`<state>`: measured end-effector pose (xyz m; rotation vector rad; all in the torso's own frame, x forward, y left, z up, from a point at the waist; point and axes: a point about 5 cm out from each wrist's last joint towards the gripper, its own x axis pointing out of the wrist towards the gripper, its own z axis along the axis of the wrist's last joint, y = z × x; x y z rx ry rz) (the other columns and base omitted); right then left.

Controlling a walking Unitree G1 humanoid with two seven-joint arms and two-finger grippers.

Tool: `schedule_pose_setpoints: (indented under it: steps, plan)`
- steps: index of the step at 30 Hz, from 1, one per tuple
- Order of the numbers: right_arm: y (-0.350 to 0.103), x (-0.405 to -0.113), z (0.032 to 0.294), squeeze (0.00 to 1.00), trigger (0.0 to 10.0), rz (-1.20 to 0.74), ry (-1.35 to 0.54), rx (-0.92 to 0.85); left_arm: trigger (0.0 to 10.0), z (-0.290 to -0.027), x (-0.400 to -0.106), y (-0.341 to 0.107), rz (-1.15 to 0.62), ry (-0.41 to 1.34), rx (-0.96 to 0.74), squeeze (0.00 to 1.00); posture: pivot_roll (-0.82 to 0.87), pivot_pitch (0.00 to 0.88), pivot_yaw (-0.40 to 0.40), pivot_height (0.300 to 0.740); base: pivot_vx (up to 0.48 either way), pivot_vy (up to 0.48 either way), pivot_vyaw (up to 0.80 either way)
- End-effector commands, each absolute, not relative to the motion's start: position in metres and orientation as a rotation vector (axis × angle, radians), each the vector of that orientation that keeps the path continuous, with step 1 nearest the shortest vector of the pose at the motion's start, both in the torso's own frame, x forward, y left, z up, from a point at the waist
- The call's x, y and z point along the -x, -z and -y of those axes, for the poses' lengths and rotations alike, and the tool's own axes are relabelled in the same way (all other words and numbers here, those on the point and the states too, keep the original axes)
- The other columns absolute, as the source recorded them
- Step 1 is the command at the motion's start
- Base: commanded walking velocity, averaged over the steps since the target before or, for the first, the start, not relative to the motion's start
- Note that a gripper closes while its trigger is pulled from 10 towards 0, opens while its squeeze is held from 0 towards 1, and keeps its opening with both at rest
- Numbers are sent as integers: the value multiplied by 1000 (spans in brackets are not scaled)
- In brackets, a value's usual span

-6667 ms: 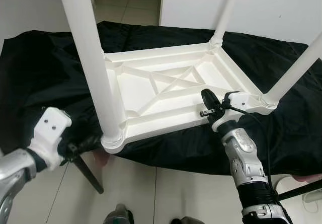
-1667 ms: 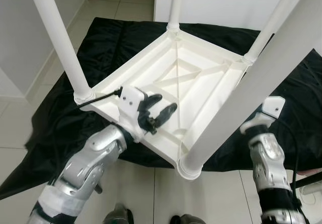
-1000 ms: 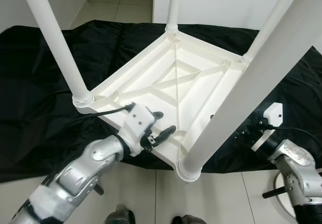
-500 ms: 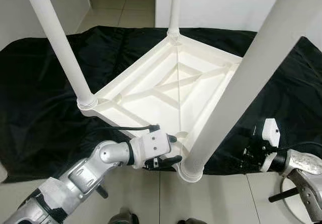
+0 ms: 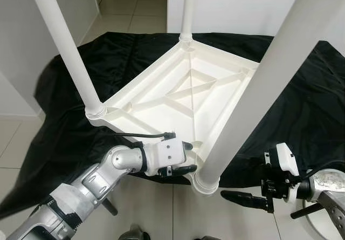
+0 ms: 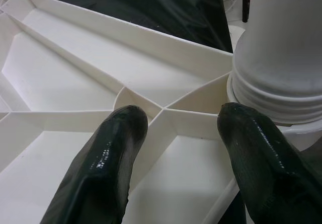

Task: Building children table

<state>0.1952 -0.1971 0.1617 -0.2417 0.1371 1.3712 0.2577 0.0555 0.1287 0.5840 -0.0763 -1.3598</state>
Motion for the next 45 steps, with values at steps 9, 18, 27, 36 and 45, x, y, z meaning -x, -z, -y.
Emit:
schedule_pose_setpoints:
  steps: [9,18,27,36,45]
  plan:
    - [-150,-208,169,0,10000,-31,-1276,190,10000,-65,-266,-123,36,1318,-622,0,-20,53,70,740,0,0,0]
    - [-144,-230,154,0,10000,71,-1089,58,10000,-65,-263,-124,38,1330,-607,0,-1,51,79,740,0,0,0]
    - [-140,-241,156,0,10000,97,-966,44,10000,-62,-256,-127,24,1370,-523,0,2,53,78,740,0,0,0]
    - [-141,-251,190,0,10000,81,-861,110,10000,-57,-249,-140,27,1393,-378,0,-6,54,77,740,0,0,0]
    - [-139,-252,233,0,10000,39,-725,170,10000,-55,-247,-144,26,1389,-342,0,-7,56,75,740,0,0,0]
